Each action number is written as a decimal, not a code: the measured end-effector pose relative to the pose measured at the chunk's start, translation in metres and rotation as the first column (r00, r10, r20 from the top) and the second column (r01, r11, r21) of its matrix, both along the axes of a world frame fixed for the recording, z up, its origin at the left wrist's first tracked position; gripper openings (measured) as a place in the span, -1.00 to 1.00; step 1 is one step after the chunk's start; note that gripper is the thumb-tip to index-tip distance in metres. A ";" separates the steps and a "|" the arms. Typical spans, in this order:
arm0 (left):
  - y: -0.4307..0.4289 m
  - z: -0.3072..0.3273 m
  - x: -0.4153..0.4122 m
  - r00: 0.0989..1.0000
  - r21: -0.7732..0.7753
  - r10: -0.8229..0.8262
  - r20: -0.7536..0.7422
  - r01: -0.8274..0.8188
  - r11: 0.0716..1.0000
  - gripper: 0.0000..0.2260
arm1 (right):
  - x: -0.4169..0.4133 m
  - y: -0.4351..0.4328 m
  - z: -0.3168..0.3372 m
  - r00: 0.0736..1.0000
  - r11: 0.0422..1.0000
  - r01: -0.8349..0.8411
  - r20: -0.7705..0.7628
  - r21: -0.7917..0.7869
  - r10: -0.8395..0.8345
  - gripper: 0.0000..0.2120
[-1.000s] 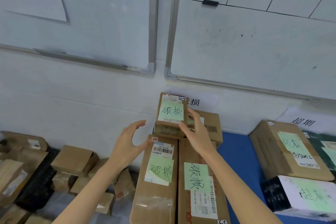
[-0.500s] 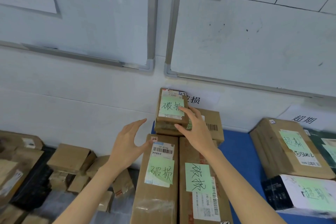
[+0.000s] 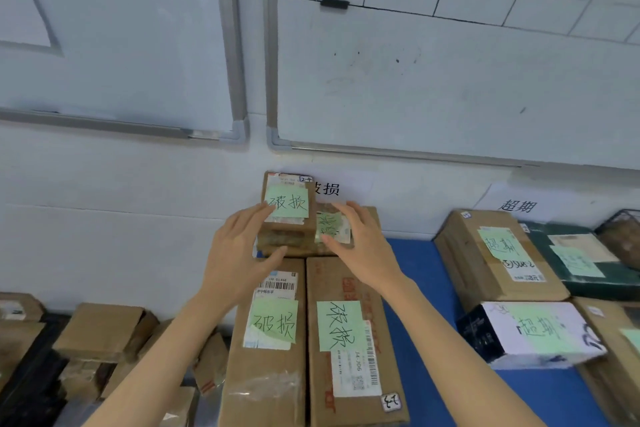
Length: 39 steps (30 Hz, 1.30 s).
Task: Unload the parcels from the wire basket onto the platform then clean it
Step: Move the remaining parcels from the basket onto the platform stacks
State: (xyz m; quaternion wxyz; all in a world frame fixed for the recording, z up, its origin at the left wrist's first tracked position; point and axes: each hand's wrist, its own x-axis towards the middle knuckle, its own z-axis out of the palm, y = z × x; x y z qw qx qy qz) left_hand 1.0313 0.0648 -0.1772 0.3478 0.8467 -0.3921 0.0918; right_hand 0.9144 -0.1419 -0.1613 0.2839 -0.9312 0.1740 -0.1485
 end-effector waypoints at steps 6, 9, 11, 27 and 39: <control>-0.064 0.025 -0.046 0.993 0.078 -0.104 0.057 0.100 0.992 -0.34 | -0.083 -0.043 0.023 0.994 0.994 0.107 -0.020 -0.012 -0.107 -0.43; -0.102 0.037 -0.084 0.984 0.079 -0.167 0.062 0.162 0.984 -0.33 | -0.138 -0.068 0.036 0.975 0.975 0.220 0.002 -0.034 -0.220 -0.42; -0.129 0.045 -0.115 0.970 0.092 -0.232 0.073 0.225 0.970 -0.31 | -0.180 -0.084 0.044 0.958 0.956 0.288 0.022 -0.055 -0.287 -0.38; -0.295 0.086 -0.469 0.839 0.143 -0.525 0.143 0.508 0.850 -0.18 | -0.590 -0.148 0.103 0.735 0.704 0.662 0.039 -0.257 -0.677 -0.36; -0.371 0.093 -0.618 0.675 0.192 -0.712 0.192 0.686 0.702 -0.21 | -0.757 -0.164 0.095 0.510 0.497 0.841 0.005 -0.216 -0.860 -0.34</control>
